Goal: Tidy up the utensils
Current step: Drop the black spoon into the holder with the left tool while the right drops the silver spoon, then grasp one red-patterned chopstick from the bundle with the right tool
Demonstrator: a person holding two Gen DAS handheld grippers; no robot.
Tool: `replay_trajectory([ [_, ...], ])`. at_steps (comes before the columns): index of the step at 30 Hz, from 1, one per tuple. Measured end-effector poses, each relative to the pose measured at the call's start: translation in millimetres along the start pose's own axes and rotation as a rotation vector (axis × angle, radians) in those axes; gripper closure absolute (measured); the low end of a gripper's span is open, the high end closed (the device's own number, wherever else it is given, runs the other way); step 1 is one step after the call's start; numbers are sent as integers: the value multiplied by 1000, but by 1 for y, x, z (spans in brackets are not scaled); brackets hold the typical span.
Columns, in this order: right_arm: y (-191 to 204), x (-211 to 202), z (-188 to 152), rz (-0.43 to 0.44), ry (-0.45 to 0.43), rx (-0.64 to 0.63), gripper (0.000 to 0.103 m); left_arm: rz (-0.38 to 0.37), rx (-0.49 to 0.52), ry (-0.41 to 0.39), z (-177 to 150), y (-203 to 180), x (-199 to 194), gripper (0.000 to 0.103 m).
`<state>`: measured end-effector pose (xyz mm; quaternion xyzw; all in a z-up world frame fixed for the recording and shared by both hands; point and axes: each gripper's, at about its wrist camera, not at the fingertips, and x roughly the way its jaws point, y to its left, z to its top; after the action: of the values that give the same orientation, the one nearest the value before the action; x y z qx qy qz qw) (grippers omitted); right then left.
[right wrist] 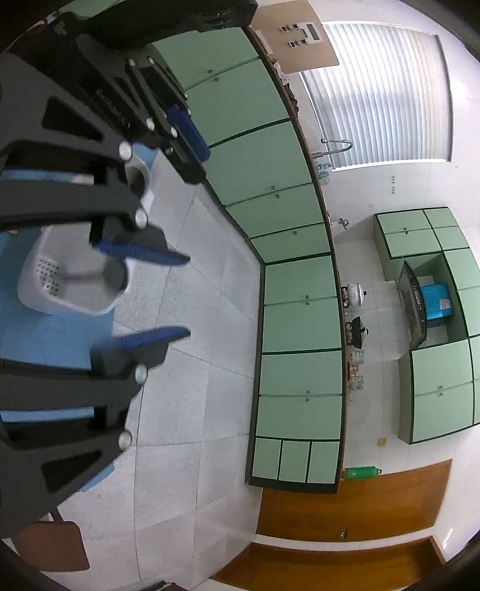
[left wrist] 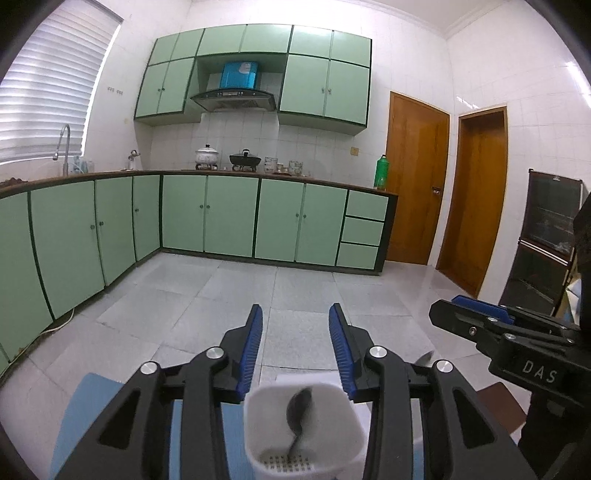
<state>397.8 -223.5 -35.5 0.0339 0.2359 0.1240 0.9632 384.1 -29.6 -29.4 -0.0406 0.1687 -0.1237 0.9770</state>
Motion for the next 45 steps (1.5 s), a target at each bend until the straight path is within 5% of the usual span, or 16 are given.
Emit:
replay_trajectory([
  [10, 5, -76, -55, -1, 63, 28, 15, 27, 5, 108, -26, -7, -83, 37],
  [23, 49, -140, -188, 6, 309, 54, 14, 98, 17, 399, -150, -13, -158, 27],
  [35, 81, -148, -233, -12, 406, -49, 17, 113, 25, 518, -201, -12, -176, 27],
  [45, 92, -138, -241, -49, 466, -124, 19, 125, 8, 534, -205, -8, -177, 25],
])
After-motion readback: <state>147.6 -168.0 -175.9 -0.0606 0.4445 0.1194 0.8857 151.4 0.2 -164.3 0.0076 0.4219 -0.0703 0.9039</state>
